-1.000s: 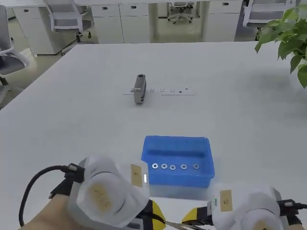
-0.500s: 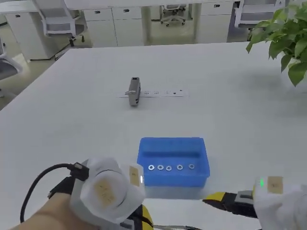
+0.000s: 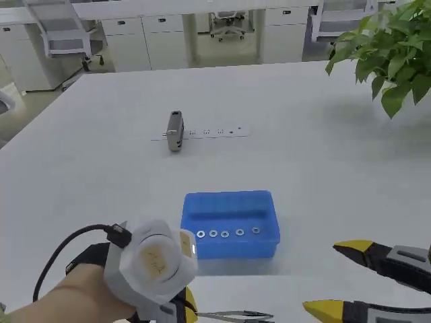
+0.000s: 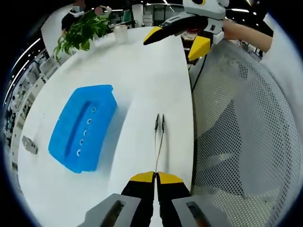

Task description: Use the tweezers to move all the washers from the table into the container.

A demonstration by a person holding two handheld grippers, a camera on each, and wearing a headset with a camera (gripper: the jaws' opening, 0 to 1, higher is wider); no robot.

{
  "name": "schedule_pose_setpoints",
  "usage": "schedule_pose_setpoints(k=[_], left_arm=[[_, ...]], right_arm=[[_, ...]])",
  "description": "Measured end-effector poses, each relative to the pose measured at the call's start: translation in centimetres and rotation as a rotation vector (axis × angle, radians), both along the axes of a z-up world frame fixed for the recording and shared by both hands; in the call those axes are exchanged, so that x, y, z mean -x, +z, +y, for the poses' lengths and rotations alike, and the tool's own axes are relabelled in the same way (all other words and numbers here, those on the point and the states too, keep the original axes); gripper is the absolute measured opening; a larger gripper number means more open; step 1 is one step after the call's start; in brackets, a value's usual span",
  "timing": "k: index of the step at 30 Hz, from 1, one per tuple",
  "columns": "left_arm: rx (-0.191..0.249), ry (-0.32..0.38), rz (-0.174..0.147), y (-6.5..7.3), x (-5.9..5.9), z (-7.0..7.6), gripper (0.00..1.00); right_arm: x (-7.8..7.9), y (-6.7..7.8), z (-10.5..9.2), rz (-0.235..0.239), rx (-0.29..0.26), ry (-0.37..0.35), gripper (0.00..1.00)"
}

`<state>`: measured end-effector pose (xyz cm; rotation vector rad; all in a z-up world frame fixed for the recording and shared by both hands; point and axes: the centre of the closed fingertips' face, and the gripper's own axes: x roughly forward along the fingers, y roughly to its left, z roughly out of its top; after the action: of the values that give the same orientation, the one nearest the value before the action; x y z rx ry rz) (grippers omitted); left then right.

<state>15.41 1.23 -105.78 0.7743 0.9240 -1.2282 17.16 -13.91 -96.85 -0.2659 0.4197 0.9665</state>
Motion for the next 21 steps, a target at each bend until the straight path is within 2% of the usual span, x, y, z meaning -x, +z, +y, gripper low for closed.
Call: schedule_pose_setpoints(k=[4,10,12,21], left_arm=[[-0.038,-0.005,0.007,-0.7,-0.2,0.2,0.00],[-0.106,-0.029,0.009,-1.6,-0.3,0.3,0.00],[-0.114,-0.031,0.014,-1.8,-0.2,0.3,0.00],[-0.190,-0.059,0.008,-2.5,-0.1,0.6,0.00]], right_arm=[[-0.2,0.3,-0.9,0.000,-0.024,-0.025,0.56],[-0.2,0.5,-1.2,-0.014,-0.052,-0.074,0.58],[-0.3,0.6,-1.2,-0.017,-0.058,-0.077,0.59],[-0.6,0.2,-1.4,-0.013,-0.059,-0.098,0.61]])
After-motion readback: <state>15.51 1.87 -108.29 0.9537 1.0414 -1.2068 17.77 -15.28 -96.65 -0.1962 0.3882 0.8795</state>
